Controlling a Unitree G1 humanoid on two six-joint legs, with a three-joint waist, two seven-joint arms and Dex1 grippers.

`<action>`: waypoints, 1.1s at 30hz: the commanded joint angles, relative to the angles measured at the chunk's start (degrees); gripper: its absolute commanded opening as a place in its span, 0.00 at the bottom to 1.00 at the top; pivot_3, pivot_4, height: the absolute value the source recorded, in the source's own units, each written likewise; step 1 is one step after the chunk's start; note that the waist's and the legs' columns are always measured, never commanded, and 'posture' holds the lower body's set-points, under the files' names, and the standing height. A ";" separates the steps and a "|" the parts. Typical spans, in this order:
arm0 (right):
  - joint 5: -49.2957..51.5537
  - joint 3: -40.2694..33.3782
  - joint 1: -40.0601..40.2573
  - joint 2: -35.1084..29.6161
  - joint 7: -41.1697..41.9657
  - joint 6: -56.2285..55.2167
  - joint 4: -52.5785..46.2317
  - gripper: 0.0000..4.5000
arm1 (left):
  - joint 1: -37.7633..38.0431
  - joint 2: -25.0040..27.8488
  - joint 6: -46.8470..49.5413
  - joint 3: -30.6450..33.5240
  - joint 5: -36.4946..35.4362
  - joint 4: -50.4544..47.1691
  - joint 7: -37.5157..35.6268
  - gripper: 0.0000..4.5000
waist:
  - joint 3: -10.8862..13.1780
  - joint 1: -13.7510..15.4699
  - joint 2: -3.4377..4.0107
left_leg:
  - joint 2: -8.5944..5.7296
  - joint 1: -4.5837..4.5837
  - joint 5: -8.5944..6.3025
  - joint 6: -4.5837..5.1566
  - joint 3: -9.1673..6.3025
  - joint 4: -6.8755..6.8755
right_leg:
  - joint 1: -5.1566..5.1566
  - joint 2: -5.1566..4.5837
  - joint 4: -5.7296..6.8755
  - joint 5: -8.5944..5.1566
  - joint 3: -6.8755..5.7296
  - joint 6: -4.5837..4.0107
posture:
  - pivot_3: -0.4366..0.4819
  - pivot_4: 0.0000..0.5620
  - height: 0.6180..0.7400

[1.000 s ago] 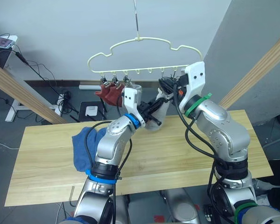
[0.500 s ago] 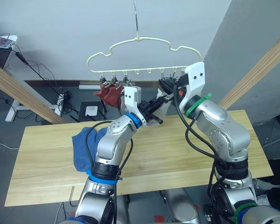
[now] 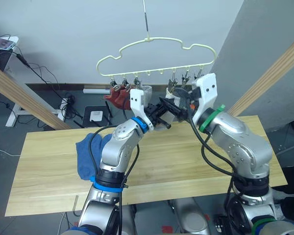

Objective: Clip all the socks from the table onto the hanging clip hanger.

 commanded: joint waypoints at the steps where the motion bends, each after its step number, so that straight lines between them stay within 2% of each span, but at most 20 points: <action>1: 2.57 -0.37 2.27 -4.28 3.85 0.22 -6.07 0.78 | 0.40 2.29 -2.18 -1.48 1.80 -1.45 -2.12 0.16 | 0.00 0.00 0.00 | 0.00 0.00 0.00 0.00 -0.02 0.00 | 0.01 0.00 -0.02 0.00 -0.02 0.00 | 0.16 0.56 0.93; 8: 4.78 -3.01 5.29 -11.06 6.99 -0.64 -9.44 0.78 | 4.15 9.60 -4.68 -4.52 3.65 -3.64 -9.55 0.63 | 0.00 -0.01 0.00 | 0.01 -0.02 0.00 0.00 0.00 -0.05 | 0.00 0.00 -0.15 -0.01 0.00 0.01 | 0.16 0.55 0.93; 13: 4.68 -4.76 7.00 -12.61 5.84 -0.90 -9.93 0.78 | 6.09 14.70 -7.33 -5.06 4.54 -4.44 -14.45 0.98 | 0.00 0.02 0.00 | 0.02 -0.02 0.00 0.00 -0.01 -0.06 | -0.01 0.01 -0.15 -0.04 -0.01 0.07 | 0.15 0.55 0.93; 24: -0.49 -4.57 8.81 -12.55 0.93 -5.29 -8.49 0.78 | 6.34 22.34 -7.95 -1.35 -0.40 -8.38 -23.95 0.99 | 0.00 0.15 0.00 | 0.03 -0.03 0.00 0.00 0.00 -0.05 | -0.01 0.00 -0.16 -0.05 0.00 0.10 | 0.17 0.54 0.93; 30: -1.34 -3.67 8.14 -11.29 -0.11 -5.80 -7.48 0.78 | 5.59 24.85 -8.11 -0.20 -0.41 -9.30 -24.83 0.99 | 0.00 0.25 0.00 | 0.03 -0.03 0.00 0.00 0.00 -0.04 | -0.01 0.00 -0.16 -0.04 0.00 0.09 | 0.18 0.54 0.93; 33: -1.62 -3.63 7.43 -10.60 -0.68 -5.96 -6.70 0.64 | 4.93 25.18 -7.93 -0.10 -0.77 -8.83 -25.38 1.00 | 0.00 0.34 0.00 | 0.03 -0.03 0.00 0.00 0.00 -0.04 | -0.01 0.00 -0.16 -0.04 0.00 0.09 | 0.18 0.54 0.93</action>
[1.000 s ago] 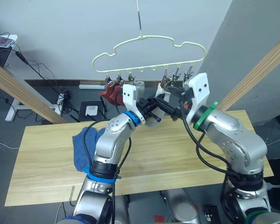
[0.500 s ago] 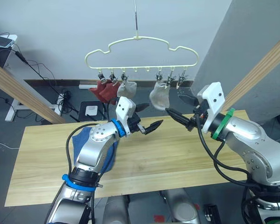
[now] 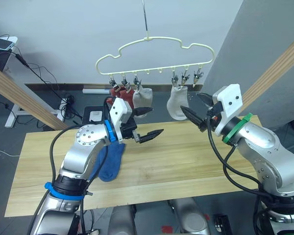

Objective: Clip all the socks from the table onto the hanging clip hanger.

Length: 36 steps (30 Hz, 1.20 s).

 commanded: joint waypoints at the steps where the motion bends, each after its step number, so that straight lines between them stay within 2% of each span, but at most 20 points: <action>1: -0.51 -0.26 -1.12 0.70 -0.88 -1.13 -0.49 0.58 | -1.33 0.17 -0.43 1.06 -1.29 -2.36 -0.48 1.00 | 0.00 0.09 0.00 | 0.00 0.00 0.00 0.00 0.00 0.00 | 0.00 0.00 0.00 0.00 0.00 -0.01 | 0.18 0.54 0.93; 3: -0.86 0.07 -1.46 0.75 -0.89 -1.24 -0.13 0.41 | -1.67 0.03 -0.57 1.10 -1.39 -2.20 -0.46 1.00 | 0.00 0.18 0.00 | 0.00 0.00 0.00 0.00 0.00 0.01 | 0.00 0.00 0.00 0.01 0.00 -0.01 | 0.18 0.54 0.93; 16: -3.86 1.41 -4.04 3.68 -2.80 -2.41 3.52 0.41 | -1.19 -0.88 0.63 5.34 -7.30 -5.16 0.89 1.00 | 0.00 0.33 0.00 | 0.01 0.00 0.00 0.00 0.00 0.01 | 0.00 0.00 0.01 0.05 0.00 -0.09 | 0.20 0.53 0.93; 22: -4.74 2.15 -5.43 4.58 -2.99 -2.43 5.07 0.41 | -0.46 0.81 -0.37 5.48 -6.51 -4.82 -0.86 1.00 | 0.00 0.72 0.00 | 0.01 0.00 0.00 0.00 0.00 0.02 | 0.00 0.00 0.02 0.06 -0.01 -0.09 | 0.20 0.53 0.93; 36: -9.65 4.27 -9.68 8.83 -5.89 -5.01 12.15 0.41 | -4.40 0.10 -0.32 4.74 -6.02 -4.15 -0.21 1.00 | 0.00 1.40 0.00 | 0.01 -0.01 0.00 0.00 -0.01 0.05 | 0.00 -0.01 0.05 0.06 -0.02 -0.10 | 0.21 0.53 0.93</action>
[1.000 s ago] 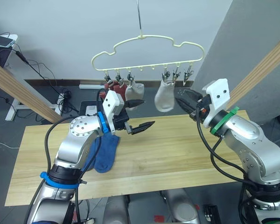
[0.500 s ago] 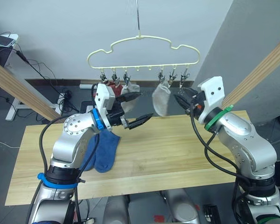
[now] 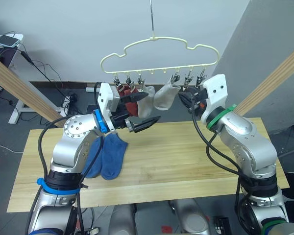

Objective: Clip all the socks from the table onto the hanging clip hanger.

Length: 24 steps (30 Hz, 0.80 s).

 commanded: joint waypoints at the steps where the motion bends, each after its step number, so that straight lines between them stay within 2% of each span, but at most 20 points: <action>1: -1.07 -0.14 -1.26 0.85 -0.72 -1.71 -0.52 0.41 | -0.62 -0.12 -1.41 0.21 -0.05 -1.82 -0.13 1.00 | 0.00 0.00 0.00 | 0.00 0.00 0.00 0.00 0.00 0.00 | 0.00 0.00 0.01 0.00 -0.01 0.00 | 0.21 0.53 0.93; 24: -5.12 -1.11 -4.29 5.00 -3.36 -6.44 5.57 0.41 | -1.20 -0.11 -2.47 -0.22 0.94 -0.40 -0.81 1.00 | 0.00 -0.01 0.00 | 0.00 0.00 0.00 0.00 -0.02 0.02 | 0.00 -0.01 0.06 0.00 -0.03 -0.01 | 0.20 0.52 0.93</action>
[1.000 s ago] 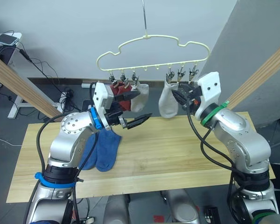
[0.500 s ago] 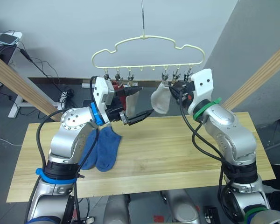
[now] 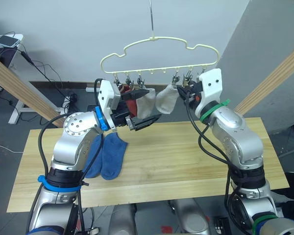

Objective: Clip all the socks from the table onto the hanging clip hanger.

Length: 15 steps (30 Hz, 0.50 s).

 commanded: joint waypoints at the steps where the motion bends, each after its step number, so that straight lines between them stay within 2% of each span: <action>1: -1.10 -0.86 -0.82 0.06 -0.52 -2.33 -0.77 0.41 | -0.41 -0.07 -1.31 -0.08 0.00 -0.92 -0.53 1.00 | 0.00 0.00 0.00 | 0.00 0.00 0.00 0.00 0.01 0.00 | 0.00 0.00 0.00 0.00 0.01 0.00 | 0.20 0.52 0.93; 15: -2.79 -2.09 -0.75 1.26 -3.03 -2.82 -1.82 0.41 | -0.42 -0.44 -2.85 -0.91 0.70 -0.19 -1.23 1.00 | 0.00 -0.02 0.00 | 0.00 0.01 0.00 0.00 0.01 0.02 | -0.01 0.00 0.09 0.00 0.01 -0.01 | 0.19 0.52 0.93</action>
